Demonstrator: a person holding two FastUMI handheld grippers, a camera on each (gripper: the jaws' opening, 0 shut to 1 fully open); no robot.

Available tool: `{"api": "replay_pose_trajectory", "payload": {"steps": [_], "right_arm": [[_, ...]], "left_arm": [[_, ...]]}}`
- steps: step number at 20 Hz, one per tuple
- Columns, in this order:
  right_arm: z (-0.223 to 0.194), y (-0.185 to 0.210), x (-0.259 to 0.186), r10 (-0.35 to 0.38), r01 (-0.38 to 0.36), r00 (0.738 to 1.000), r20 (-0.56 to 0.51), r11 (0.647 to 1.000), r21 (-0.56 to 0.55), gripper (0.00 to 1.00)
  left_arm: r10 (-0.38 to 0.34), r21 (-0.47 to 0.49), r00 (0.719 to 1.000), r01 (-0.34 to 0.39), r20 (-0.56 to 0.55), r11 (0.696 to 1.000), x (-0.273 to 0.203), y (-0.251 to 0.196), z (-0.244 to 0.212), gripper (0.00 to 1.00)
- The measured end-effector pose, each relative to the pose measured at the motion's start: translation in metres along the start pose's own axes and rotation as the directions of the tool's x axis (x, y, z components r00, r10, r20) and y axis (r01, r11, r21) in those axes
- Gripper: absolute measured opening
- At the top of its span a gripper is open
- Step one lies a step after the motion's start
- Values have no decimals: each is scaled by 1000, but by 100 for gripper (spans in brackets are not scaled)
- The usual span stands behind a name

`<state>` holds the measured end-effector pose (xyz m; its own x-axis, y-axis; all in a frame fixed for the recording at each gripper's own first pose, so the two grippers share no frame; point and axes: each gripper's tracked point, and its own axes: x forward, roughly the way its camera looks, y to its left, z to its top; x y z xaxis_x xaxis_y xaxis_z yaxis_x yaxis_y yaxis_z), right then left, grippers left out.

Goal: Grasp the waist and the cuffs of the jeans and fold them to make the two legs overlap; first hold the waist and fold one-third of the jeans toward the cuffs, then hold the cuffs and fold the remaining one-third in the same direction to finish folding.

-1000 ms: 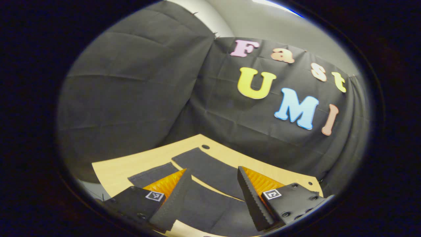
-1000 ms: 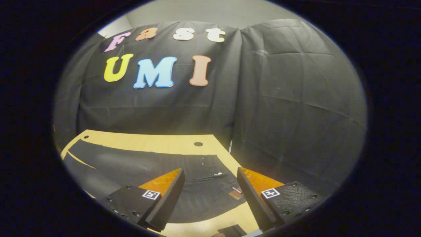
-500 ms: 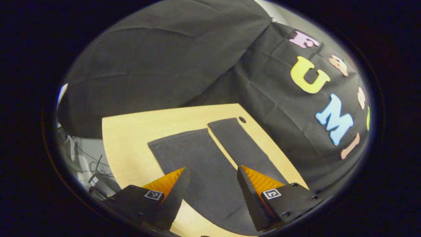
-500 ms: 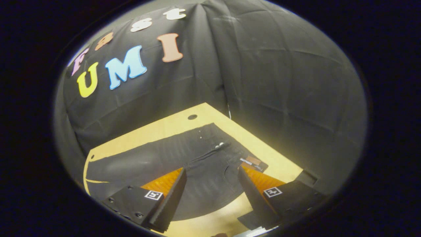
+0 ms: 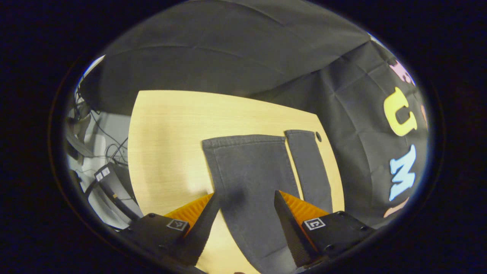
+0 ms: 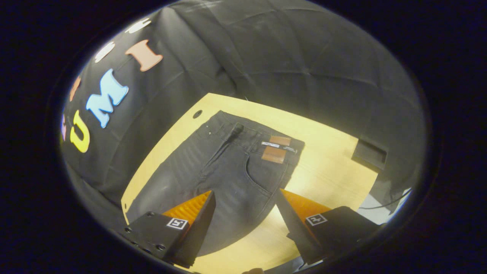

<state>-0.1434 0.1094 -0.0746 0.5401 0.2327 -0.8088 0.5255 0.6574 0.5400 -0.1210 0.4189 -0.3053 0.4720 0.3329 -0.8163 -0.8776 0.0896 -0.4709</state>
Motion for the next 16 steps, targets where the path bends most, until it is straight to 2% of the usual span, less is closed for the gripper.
{"api": "replay_pose_trajectory", "payload": {"steps": [4,5,6,9,13,16], "right_arm": [[-6,-17,12,-24,29,998,-52,995,93,95],[-6,-21,16,-26,33,998,-60,993,111,96],[-6,-24,19,-27,36,997,-68,990,133,96],[-6,-31,32,-21,37,996,-81,980,194,96],[-6,-12,41,63,-38,993,-97,968,246,96],[-10,-3,50,67,-42,992,-110,975,216,94]], "left_arm": [[30,-62,999,-31,-19,998,25,16,2,95],[29,-72,999,-31,-23,997,30,22,3,99],[19,-79,999,-21,-28,997,32,24,2,94],[7,-58,1000,-9,-30,998,38,21,2,94],[-19,-45,999,17,-39,999,44,9,1,94],[-45,-44,998,43,-41,998,52,-1,-1,94]]}}
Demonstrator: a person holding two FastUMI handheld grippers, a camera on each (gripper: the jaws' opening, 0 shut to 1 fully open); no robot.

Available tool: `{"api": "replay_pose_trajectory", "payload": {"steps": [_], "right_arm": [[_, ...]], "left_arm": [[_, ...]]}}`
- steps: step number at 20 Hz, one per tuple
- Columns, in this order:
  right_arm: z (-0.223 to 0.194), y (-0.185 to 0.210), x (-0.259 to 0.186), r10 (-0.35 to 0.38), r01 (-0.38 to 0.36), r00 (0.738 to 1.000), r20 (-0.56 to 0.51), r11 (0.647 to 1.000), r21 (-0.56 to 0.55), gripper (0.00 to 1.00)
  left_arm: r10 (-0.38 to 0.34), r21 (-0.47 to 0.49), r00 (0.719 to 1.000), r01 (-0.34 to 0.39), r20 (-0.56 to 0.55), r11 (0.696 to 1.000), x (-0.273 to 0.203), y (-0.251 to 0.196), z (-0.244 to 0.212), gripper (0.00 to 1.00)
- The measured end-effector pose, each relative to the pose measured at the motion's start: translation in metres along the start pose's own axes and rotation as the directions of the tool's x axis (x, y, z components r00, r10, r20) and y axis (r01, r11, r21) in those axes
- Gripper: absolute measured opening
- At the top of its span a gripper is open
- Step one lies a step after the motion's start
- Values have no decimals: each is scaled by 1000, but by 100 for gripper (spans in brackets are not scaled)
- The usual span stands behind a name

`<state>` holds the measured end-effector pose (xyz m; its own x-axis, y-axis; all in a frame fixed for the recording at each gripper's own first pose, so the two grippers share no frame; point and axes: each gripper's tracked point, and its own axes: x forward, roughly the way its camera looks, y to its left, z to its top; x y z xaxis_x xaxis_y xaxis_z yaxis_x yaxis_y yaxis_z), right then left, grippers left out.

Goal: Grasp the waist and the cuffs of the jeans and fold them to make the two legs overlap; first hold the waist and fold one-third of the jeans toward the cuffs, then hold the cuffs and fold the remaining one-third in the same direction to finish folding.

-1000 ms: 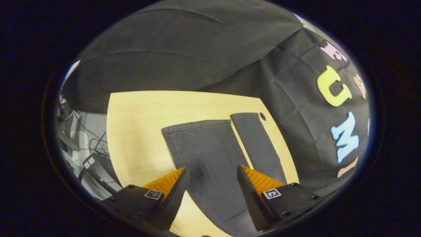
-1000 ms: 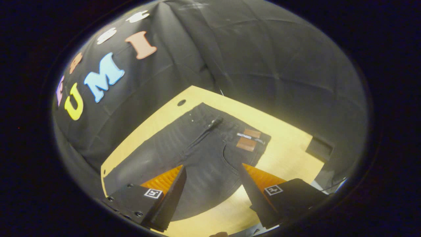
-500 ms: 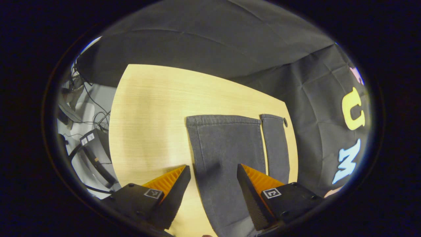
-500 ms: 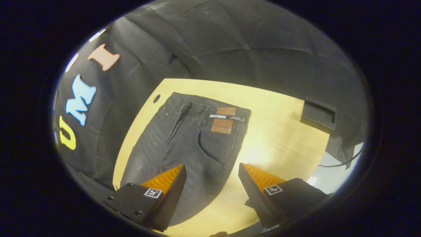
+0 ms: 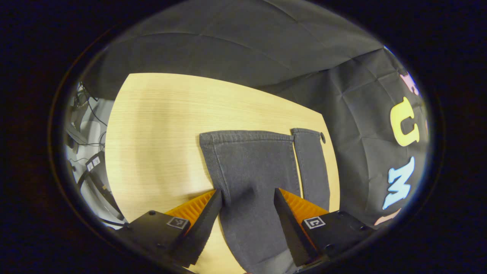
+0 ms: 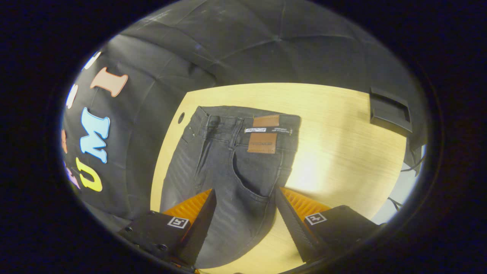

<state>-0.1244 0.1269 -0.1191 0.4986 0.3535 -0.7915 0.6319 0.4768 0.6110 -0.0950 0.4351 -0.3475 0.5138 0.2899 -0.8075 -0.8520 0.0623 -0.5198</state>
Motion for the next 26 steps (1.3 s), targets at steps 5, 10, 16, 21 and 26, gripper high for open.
{"api": "replay_pose_trajectory", "payload": {"steps": [5,10,16,21,26], "right_arm": [[-6,-6,10,-107,108,994,17,985,-135,67],[-5,-16,12,-93,92,996,-7,988,-122,23],[-5,-14,8,29,-27,993,-113,1000,16,5],[4,9,-15,142,-144,972,-189,990,-1,3],[20,46,-37,244,-265,912,-331,964,-17,3]], "left_arm": [[14,-3,1000,-14,-18,1000,10,4,-7,83],[6,35,1000,-5,-22,999,15,14,-9,20],[-18,5,994,19,-112,1000,15,17,-11,9],[-68,-99,986,54,-151,994,2,1,-1,9],[-103,-179,977,69,-187,981,-22,-24,-1,9]]}}
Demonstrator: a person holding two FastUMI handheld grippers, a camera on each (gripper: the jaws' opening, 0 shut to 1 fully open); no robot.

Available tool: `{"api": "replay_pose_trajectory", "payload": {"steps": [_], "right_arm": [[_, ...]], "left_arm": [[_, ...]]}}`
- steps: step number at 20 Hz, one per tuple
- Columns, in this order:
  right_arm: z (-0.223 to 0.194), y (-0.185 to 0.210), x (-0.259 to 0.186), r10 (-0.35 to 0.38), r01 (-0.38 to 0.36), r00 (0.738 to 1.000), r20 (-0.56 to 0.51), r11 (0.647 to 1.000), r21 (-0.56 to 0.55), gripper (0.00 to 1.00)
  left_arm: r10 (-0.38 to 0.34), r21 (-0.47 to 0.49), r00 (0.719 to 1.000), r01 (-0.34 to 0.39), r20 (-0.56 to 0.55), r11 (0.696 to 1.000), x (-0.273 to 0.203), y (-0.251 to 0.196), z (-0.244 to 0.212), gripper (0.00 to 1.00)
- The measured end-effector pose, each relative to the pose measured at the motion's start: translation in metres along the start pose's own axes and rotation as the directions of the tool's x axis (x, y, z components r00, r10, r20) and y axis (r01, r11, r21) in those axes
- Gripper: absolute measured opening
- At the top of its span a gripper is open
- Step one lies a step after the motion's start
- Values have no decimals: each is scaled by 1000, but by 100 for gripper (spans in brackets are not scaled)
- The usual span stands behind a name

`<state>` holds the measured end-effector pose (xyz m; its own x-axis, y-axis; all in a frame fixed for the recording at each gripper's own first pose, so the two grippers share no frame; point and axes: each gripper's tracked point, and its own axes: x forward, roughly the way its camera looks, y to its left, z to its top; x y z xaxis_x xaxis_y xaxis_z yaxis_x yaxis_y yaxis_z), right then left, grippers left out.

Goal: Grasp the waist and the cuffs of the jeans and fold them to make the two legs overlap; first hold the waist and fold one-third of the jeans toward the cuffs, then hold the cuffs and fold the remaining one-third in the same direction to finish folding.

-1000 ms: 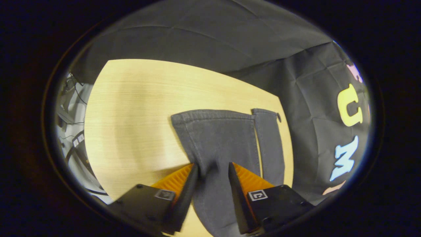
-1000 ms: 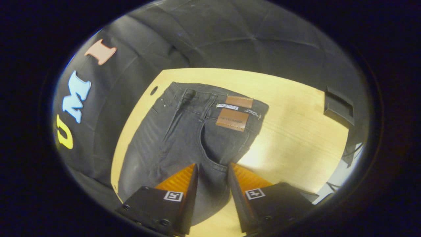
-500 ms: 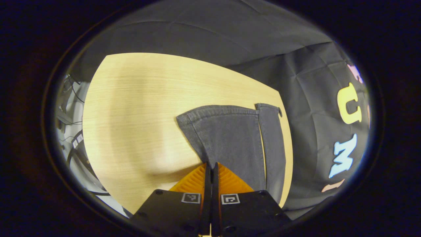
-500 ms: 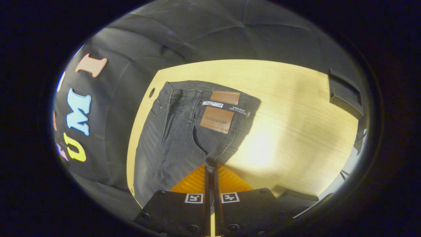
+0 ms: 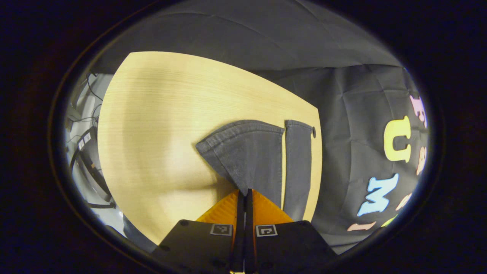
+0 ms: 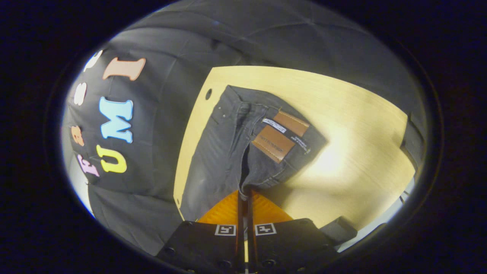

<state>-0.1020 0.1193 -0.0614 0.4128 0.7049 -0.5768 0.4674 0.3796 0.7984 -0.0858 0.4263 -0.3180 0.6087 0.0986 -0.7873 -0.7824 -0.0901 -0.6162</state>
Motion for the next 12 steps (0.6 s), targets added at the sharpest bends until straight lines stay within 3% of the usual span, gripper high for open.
{"api": "replay_pose_trajectory", "payload": {"steps": [5,7,8,12], "right_arm": [[36,75,-15,113,-116,992,-57,992,-53,2],[47,103,-13,147,-152,986,-74,985,-75,7],[52,116,-14,165,-172,982,-88,982,-79,3],[82,169,-7,235,-244,965,-113,967,-75,3]], "left_arm": [[-76,-18,996,76,-39,997,-15,-78,-11,9],[-95,3,995,95,-39,995,-21,-108,-8,8],[-111,6,993,112,-43,994,-23,-126,-8,9],[-162,-6,985,162,-51,987,-13,-189,-1,9]]}}
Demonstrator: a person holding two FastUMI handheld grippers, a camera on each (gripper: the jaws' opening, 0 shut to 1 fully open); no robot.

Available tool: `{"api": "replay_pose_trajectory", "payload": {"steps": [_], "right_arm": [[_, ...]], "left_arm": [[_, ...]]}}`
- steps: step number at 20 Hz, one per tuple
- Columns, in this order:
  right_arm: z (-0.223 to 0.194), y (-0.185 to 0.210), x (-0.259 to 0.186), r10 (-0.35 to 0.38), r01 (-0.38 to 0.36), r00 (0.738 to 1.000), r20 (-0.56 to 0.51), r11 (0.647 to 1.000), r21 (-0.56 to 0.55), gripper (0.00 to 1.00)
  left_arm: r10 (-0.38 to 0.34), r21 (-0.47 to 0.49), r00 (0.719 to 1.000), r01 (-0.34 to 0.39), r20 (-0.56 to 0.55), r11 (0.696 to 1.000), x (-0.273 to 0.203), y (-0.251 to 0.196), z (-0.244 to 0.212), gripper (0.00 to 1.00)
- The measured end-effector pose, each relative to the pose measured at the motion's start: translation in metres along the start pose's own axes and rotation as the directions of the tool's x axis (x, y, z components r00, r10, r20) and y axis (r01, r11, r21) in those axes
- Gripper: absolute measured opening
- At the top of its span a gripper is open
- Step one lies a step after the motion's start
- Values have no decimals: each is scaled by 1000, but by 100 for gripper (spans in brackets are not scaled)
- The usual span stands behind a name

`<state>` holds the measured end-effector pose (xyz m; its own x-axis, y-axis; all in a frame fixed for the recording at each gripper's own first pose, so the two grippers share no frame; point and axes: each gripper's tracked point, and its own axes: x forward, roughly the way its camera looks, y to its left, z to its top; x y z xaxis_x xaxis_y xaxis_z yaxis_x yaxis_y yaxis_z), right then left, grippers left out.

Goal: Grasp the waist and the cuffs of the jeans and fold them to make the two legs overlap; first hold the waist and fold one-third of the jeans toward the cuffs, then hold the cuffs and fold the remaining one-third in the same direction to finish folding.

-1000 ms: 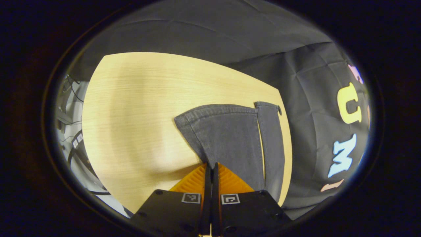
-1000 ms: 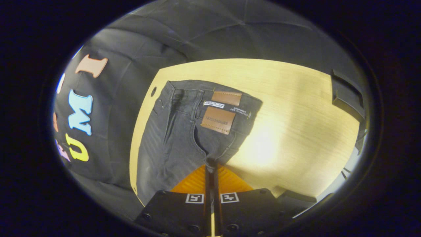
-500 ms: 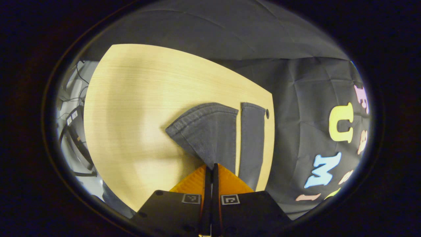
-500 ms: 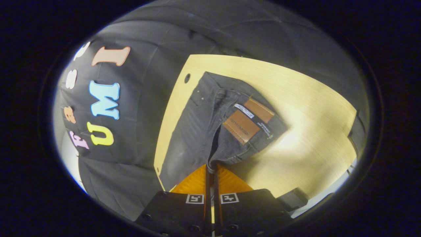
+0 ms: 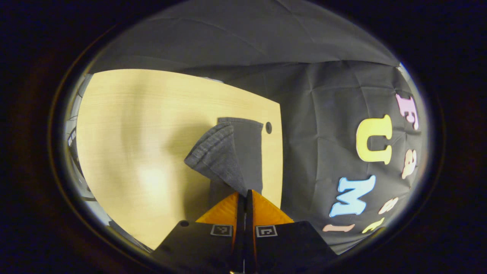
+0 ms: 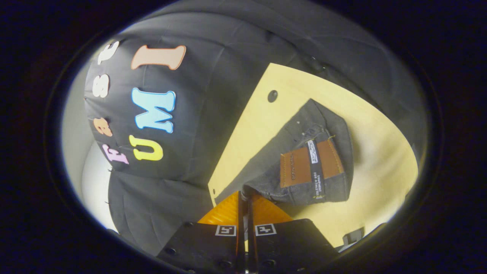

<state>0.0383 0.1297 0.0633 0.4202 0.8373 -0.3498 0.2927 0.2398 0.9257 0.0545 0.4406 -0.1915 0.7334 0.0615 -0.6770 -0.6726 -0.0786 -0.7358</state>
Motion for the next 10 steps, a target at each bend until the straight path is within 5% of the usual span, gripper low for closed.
{"api": "replay_pose_trajectory", "payload": {"steps": [4,10], "right_arm": [[40,26,34,31,-33,999,32,999,42,3],[92,-14,103,-80,69,994,71,986,152,4]], "left_arm": [[-41,12,999,41,4,999,48,-48,10,9],[19,64,1000,-20,2,998,151,-71,26,8]]}}
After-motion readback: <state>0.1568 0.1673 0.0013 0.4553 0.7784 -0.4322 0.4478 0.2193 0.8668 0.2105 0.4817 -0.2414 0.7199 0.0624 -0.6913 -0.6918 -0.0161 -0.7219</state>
